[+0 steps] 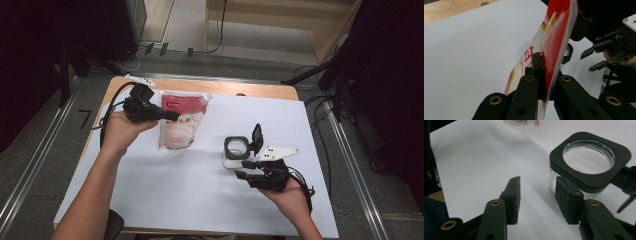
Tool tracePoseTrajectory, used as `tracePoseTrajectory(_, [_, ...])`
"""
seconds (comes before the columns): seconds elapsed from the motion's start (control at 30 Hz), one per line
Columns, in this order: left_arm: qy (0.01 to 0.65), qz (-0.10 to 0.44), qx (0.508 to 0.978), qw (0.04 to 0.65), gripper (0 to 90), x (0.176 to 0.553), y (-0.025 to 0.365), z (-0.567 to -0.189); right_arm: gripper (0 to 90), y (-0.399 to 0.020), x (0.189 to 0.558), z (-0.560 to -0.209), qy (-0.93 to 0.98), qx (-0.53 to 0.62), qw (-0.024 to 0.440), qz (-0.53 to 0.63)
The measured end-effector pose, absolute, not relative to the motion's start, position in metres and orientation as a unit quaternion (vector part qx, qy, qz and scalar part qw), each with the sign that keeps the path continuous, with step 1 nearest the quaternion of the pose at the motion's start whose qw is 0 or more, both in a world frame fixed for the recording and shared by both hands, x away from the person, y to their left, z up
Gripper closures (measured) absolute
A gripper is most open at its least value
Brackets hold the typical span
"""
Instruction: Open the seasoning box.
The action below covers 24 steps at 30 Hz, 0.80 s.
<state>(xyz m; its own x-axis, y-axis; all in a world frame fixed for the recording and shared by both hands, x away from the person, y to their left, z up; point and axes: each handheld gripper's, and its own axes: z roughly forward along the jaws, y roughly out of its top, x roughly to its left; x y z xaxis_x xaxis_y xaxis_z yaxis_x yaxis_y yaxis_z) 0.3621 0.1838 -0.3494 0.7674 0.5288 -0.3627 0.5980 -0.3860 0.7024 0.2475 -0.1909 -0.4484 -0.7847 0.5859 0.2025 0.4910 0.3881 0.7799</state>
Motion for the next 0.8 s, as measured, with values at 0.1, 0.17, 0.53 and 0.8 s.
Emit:
tracePoseTrajectory(0.1, [0.330,-0.044,0.832,0.443,90.0,0.360,0.182,-0.346,57.9,-0.184,0.248,-0.448,0.830,0.324,0.050,0.451])
tracePoseTrajectory(0.17, [0.324,-0.046,0.833,0.446,90.0,0.358,0.180,-0.344,58.2,-0.178,0.250,-0.448,0.832,0.320,0.049,0.450])
tracePoseTrajectory(0.53, [0.304,-0.051,0.836,0.454,90.0,0.347,0.175,-0.328,59.4,-0.141,0.254,-0.445,0.833,0.318,0.050,0.451])
tracePoseTrajectory(0.8, [0.296,-0.044,0.837,0.458,90.0,0.340,0.176,-0.319,59.7,-0.107,0.260,-0.448,0.838,0.303,0.041,0.452])
